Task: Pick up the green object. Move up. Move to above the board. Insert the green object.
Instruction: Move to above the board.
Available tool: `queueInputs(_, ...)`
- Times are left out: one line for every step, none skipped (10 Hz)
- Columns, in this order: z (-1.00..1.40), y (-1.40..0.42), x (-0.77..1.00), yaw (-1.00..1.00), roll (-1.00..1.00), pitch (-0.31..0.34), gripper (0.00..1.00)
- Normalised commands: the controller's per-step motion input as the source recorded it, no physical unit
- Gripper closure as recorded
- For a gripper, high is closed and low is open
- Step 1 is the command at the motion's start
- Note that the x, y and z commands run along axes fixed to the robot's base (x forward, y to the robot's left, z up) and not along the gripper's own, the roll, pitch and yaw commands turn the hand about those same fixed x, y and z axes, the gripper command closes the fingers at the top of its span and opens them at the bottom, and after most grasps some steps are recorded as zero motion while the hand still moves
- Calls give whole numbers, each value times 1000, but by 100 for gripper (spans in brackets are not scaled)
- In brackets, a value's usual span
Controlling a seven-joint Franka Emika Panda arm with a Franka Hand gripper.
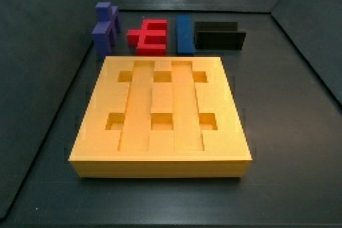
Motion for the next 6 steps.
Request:
queueInputs(161, -1400, 345, 1000, 24, 72, 100)
queueInputs(176, -1400, 371, 1000, 26, 88, 100)
queueInputs(92, -618, 216, 1000, 37, 117, 100)
queueInputs(63, -305, 146, 1000, 43, 131, 100)
queueInputs(42, -185, 90, 1000, 52, 133, 100)
queueInputs(32, -140, 61, 1000, 65, 138, 100)
